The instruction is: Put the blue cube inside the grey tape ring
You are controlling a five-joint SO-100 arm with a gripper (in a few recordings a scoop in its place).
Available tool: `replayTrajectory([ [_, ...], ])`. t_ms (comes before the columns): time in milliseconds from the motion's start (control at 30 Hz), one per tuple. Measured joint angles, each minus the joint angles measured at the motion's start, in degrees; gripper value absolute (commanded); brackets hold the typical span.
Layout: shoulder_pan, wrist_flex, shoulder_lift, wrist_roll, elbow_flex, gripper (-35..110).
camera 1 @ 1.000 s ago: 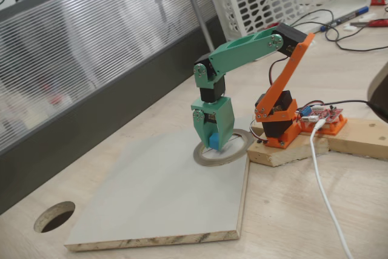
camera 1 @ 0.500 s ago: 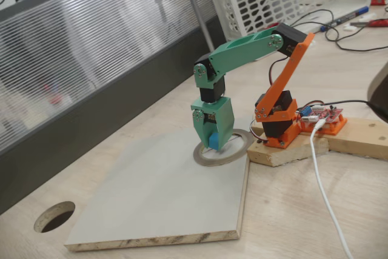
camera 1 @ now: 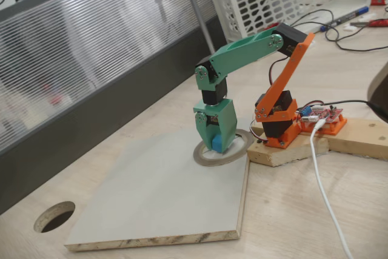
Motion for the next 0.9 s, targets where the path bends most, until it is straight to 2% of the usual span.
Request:
replayTrajectory([
  [467,0.00,0.00,0.35,-0.18,0.00,11],
  [600,0.00,0.18,0.18,-0.18,0.00,24],
  [900,0.00,0.18,0.35,-0.18,0.00,65],
])
